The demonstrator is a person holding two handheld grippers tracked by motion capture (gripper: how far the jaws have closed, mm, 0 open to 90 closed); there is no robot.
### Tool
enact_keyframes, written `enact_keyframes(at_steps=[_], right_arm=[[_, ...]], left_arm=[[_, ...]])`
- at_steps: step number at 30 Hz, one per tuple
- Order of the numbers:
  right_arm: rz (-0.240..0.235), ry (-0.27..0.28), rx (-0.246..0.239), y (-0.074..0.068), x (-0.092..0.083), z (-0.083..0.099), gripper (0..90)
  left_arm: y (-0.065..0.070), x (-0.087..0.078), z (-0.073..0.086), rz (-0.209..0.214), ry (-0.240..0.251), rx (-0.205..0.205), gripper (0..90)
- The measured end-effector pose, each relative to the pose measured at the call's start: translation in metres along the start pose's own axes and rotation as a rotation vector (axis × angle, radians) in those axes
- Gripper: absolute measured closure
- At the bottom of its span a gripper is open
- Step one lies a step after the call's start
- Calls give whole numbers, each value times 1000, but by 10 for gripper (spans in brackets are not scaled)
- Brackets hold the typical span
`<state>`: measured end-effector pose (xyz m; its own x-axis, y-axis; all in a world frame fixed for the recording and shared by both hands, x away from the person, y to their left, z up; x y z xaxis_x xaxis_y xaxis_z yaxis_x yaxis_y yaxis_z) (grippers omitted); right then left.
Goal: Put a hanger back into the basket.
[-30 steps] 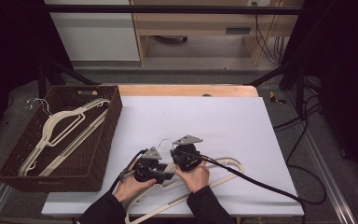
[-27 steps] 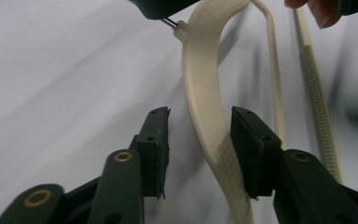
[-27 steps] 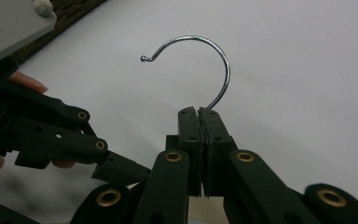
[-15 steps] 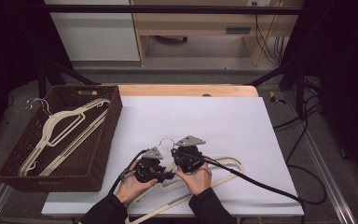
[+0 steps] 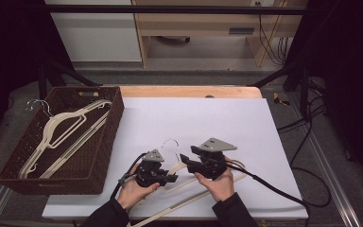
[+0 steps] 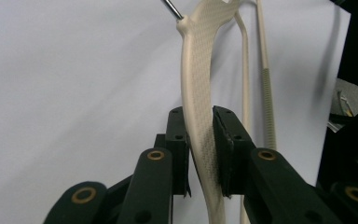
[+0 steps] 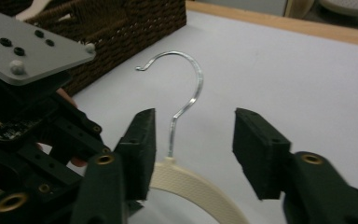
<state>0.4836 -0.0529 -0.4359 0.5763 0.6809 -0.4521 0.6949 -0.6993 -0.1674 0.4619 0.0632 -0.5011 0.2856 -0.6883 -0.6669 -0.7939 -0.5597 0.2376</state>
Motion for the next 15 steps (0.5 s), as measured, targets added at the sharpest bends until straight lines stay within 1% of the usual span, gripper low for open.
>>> enact_keyframes(at_steps=[2,5,8,10,11,12,14,15], right_arm=[[2,32,-3,9,-13,1,380],[-8,71,19,23,-33,4,275],[-18,105,45,36,-50,7,186],[-25,133,68,43,-61,8,129],[-28,140,74,44,-63,8,109],[-45,149,77,45,-67,9,79],[-48,142,53,47,-73,12,45],[-42,142,37,48,-75,12,39]], left_arm=[[2,-2,-1,13,8,-4,773],[6,-5,-2,20,17,-9,783],[9,-8,-2,30,24,-4,792],[11,-9,-3,32,28,-5,798],[13,-10,-3,37,32,-8,801],[14,-11,-4,42,35,-6,805],[17,-12,-4,47,39,-3,812],[19,-13,-5,49,45,0,814]])
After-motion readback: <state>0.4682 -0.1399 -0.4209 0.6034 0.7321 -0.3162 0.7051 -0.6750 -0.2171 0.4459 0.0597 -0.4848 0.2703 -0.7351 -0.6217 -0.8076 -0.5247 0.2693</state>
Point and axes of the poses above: each handheld gripper's, and its own axes: x roughly forward along the jaws, z roughly out of its underside, y roughly to its right, the point moved 8 cm from there along x, roughly forward along the jaws, and after that the axes turned 5 degrees about -z, right-handed, at the moved point
